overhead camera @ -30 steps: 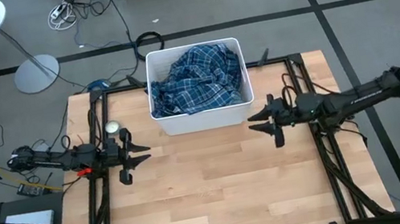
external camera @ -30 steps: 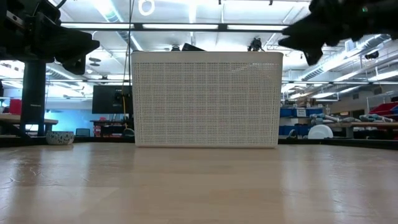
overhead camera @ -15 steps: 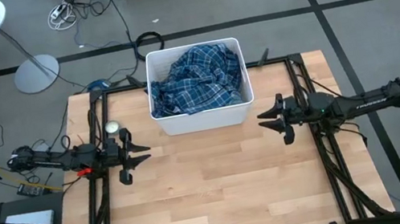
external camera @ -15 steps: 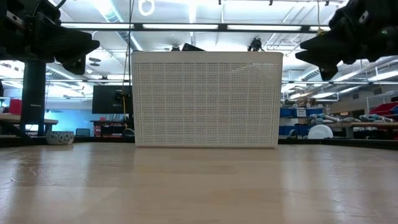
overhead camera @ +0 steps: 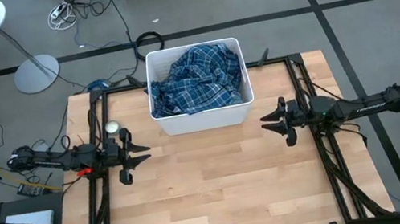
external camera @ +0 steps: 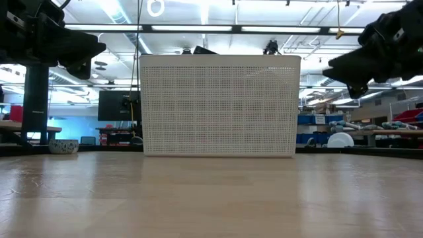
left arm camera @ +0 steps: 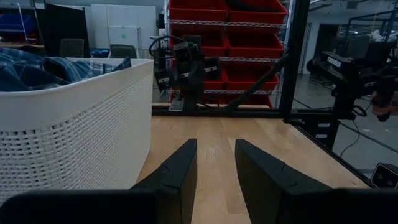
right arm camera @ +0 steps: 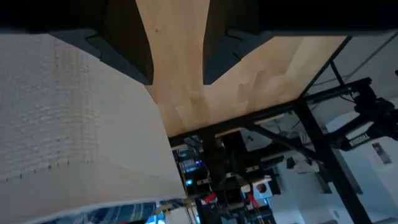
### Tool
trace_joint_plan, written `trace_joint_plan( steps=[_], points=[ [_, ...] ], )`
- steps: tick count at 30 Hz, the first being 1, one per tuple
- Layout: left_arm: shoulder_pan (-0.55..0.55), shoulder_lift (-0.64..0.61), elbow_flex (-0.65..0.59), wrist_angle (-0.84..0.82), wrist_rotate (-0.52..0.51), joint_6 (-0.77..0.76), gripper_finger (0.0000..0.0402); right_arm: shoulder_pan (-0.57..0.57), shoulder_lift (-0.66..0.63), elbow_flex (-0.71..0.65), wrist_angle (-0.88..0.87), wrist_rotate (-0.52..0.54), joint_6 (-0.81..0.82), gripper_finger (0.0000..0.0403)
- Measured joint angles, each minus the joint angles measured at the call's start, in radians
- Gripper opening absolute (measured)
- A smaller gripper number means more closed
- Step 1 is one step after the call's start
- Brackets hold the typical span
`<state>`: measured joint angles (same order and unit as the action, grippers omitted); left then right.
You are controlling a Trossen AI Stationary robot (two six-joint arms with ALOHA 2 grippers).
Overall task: Sort clothes
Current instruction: Return to Home Position
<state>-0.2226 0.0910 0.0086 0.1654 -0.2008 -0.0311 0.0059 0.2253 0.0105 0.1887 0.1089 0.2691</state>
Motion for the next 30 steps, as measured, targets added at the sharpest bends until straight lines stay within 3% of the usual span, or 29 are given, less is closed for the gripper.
trace_joint_plan(
  steps=[8,24,30],
  points=[
    [0.000,0.000,0.000,0.000,0.000,0.000,0.0115,0.000,-0.062,0.000,-0.161,-0.001,0.001,0.0142],
    [0.000,0.000,0.000,0.000,0.000,0.000,0.0115,0.000,-0.054,0.001,-0.160,-0.001,-0.016,0.0142],
    [0.000,0.000,0.000,0.000,0.000,0.000,0.0115,-0.024,-0.047,0.001,-0.136,0.225,-0.079,0.0142]
  ],
)
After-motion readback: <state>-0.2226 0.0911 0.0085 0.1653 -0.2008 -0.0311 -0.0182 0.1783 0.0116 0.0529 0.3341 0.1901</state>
